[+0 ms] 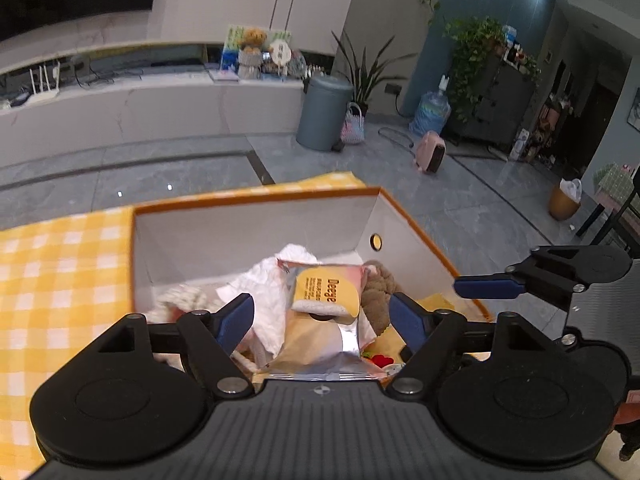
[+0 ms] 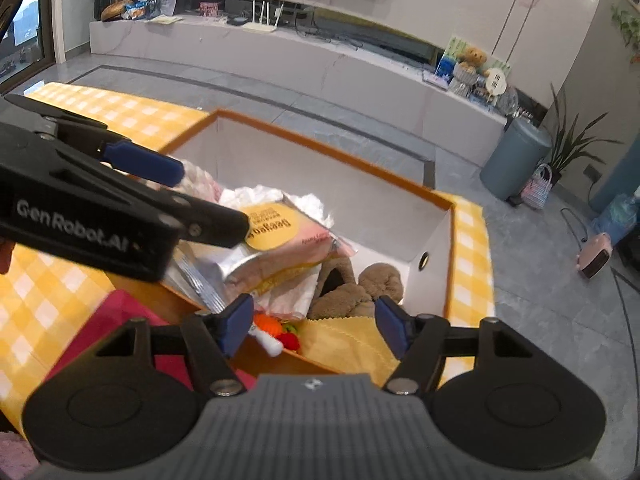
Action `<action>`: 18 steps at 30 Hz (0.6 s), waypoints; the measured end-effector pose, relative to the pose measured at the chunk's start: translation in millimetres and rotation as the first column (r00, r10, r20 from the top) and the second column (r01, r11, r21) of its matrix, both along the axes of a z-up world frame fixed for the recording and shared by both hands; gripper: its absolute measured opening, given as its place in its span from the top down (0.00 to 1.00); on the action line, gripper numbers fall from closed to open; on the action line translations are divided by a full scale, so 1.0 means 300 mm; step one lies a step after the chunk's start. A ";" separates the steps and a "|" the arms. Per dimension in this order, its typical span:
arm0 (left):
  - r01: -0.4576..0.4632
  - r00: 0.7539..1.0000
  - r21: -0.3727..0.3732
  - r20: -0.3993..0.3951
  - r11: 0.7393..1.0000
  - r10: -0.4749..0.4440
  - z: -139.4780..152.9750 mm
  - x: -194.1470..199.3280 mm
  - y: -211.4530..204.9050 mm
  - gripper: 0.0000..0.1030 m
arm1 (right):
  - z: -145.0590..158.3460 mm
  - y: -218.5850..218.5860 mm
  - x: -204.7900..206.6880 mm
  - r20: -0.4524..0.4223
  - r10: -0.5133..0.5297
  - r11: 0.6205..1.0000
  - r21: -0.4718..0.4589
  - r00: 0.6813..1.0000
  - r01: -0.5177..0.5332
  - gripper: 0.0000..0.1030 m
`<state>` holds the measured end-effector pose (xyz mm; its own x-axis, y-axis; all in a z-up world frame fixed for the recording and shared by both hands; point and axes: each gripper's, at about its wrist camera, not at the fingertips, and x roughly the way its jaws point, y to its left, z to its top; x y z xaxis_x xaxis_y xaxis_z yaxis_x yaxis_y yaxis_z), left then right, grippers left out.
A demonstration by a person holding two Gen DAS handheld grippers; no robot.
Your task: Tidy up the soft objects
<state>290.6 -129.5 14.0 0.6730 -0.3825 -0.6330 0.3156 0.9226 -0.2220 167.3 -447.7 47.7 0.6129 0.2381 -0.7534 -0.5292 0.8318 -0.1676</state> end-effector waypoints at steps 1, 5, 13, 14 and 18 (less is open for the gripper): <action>-0.005 1.000 -0.002 0.020 1.000 0.005 0.018 -0.018 0.005 0.12 | 0.020 -0.002 -0.019 0.013 -0.003 1.000 0.003 1.000 0.003 0.32; 0.002 0.994 0.002 0.106 1.000 -0.002 0.089 -0.113 0.029 0.12 | 0.105 -0.002 -0.115 0.074 -0.006 1.000 0.020 0.997 0.004 0.28; -0.008 0.967 0.031 0.256 0.999 0.000 0.184 -0.333 0.069 0.08 | 0.243 0.010 -0.371 0.189 -0.002 0.996 0.091 0.982 -0.015 0.17; -0.001 0.961 0.040 0.276 0.999 -0.010 0.190 -0.363 0.073 0.08 | 0.254 0.011 -0.402 0.198 -0.004 0.994 0.105 0.980 -0.017 0.17; 0.004 0.945 0.041 0.326 0.999 -0.017 0.210 -0.474 0.091 0.08 | 0.271 0.016 -0.522 0.234 -0.029 0.987 0.158 0.972 -0.008 0.15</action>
<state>148.3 -102.1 77.0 0.8410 -0.3704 -0.3943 0.3746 0.9246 -0.0695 10.7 -442.9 129.0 0.7713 0.3345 -0.5415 -0.4817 0.8628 -0.1532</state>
